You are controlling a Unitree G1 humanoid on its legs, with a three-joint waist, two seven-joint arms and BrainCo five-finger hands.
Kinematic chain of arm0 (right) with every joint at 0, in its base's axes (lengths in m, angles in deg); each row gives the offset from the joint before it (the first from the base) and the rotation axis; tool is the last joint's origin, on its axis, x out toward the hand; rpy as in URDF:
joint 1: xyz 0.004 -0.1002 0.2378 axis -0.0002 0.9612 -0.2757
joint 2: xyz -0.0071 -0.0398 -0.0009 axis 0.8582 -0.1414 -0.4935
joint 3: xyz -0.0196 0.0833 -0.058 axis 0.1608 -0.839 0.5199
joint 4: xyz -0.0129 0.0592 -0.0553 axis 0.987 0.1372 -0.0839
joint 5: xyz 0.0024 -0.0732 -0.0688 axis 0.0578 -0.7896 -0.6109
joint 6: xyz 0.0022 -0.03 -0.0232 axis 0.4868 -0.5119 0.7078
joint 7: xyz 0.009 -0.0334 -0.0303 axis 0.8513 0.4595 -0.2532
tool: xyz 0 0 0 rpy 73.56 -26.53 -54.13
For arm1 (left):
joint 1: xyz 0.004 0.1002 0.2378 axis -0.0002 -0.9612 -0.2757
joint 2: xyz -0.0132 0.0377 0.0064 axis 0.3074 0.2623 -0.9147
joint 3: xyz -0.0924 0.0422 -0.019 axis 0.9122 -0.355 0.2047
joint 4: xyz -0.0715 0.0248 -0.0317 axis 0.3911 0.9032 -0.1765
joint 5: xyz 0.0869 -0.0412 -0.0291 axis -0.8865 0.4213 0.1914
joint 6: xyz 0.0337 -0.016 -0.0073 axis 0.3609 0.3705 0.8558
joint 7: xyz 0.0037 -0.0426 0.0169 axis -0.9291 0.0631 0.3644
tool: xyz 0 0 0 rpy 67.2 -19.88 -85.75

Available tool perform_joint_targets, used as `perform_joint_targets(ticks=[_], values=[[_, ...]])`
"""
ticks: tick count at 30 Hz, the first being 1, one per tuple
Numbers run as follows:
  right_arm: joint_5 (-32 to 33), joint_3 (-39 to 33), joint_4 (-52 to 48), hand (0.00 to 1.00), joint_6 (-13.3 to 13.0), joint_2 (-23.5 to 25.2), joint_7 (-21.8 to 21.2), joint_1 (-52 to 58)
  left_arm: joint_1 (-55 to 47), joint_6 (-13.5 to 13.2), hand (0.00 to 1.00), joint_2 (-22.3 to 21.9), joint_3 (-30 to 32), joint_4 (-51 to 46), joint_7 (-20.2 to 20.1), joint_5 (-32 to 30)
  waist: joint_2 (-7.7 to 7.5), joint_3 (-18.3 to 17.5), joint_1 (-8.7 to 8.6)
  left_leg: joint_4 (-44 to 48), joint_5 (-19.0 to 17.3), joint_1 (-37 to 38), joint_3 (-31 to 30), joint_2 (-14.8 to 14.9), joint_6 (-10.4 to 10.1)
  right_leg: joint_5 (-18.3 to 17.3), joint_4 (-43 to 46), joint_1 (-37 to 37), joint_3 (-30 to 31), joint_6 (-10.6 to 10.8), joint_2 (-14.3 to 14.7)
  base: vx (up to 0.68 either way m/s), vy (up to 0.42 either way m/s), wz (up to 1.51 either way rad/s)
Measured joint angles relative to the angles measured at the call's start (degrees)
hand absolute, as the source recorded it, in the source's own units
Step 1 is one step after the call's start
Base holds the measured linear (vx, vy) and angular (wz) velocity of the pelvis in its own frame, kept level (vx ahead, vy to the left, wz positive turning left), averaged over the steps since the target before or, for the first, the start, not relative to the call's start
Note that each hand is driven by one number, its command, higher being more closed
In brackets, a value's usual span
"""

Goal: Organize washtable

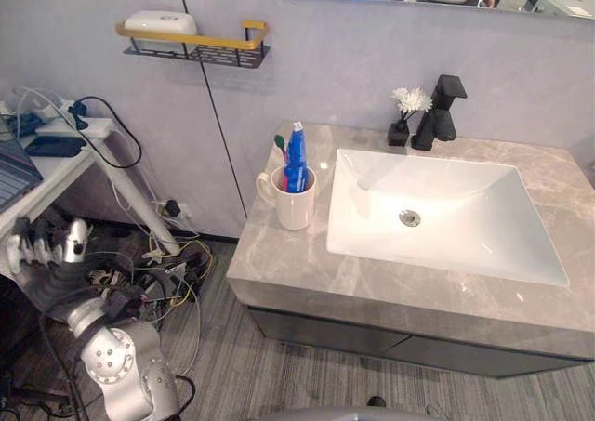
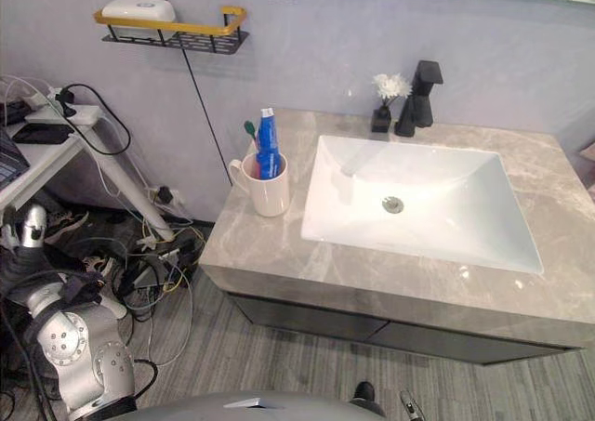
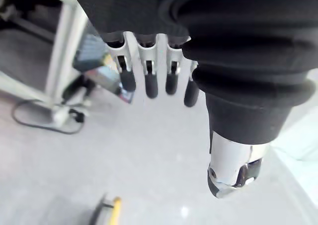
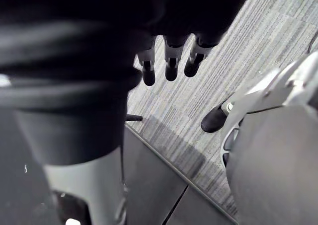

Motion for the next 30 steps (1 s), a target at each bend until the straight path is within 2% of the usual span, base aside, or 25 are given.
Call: perform_joint_targets(ticks=[3,6,11,14,18,24,30], values=[[0.0,-0.2,0.0,0.0,0.0,-0.1,-0.8,0.2,-0.2,-1.5,1.0,0.1,-3.5,-3.8,-1.1,-0.9,0.24,0.1,0.01,0.3,0.0,-0.3,-0.2,0.0,0.0,0.1,0.0,0.0,0.0,0.1,-0.1,0.0,0.0,0.0],[0.0,-0.7,0.1,0.0,0.0,-0.2,-0.9,0.2,-0.5,-2.3,1.0,0.4,-9.0,-5.7,-4.0,-0.7,0.64,-0.1,-0.06,0.4,0.0,-0.4,-0.3,0.0,0.0,0.1,0.0,0.0,0.0,0.1,-0.1,0.0,0.0,0.0],[-0.1,-0.6,1.0,0.0,0.1,-1.0,-1.0,0.2,-0.5,-2.3,1.0,1.0,-19.6,-4.8,-10.4,3.5,1.13,-0.2,-0.22,0.8,-0.2,-0.9,-0.5,0.0,-0.1,0.1,0.0,-0.3,0.0,0.2,-0.1,0.0,0.0,0.0],[-0.5,0.4,1.0,0.0,0.1,-1.7,-1.5,0.2,-0.4,-2.2,1.0,1.3,-24.9,-3.1,-14.4,6.2,1.28,-0.3,-1.04,1.1,-0.2,-1.8,-0.7,-0.1,-0.1,0.2,0.0,-1.0,0.0,0.2,-0.2,0.0,0.0,0.0],[-0.5,1.9,1.1,0.0,0.1,-2.2,-1.5,0.2,-0.3,-0.8,1.0,2.4,-29.9,0.6,-18.1,10.0,1.3,-0.3,-1.43,1.4,-0.3,-2.2,-1.1,-0.1,0.0,0.2,0.0,-1.2,0.0,0.2,-0.2,0.01,0.001,0.02],[-0.5,2.8,1.2,0.0,0.1,-2.6,-1.5,0.2,0.1,0.9,1.0,3.6,-34.3,4.4,-20.2,11.7,1.29,-0.3,-1.5,1.8,-0.4,-2.6,-1.5,-0.1,0.0,0.2,0.0,-1.2,-0.1,0.2,-0.3,0.0,0.0,0.0],[-0.6,4.2,1.1,0.0,0.1,-3.4,-1.5,-0.1,0.1,2.4,1.0,8.0,-36.8,10.5,-21.5,12.1,1.39,-0.3,-2.14,1.9,-0.4,-2.5,-1.8,-0.1,0.0,0.4,-0.4,-1.1,-0.4,0.0,-0.3,0.0,0.0,0.0]])
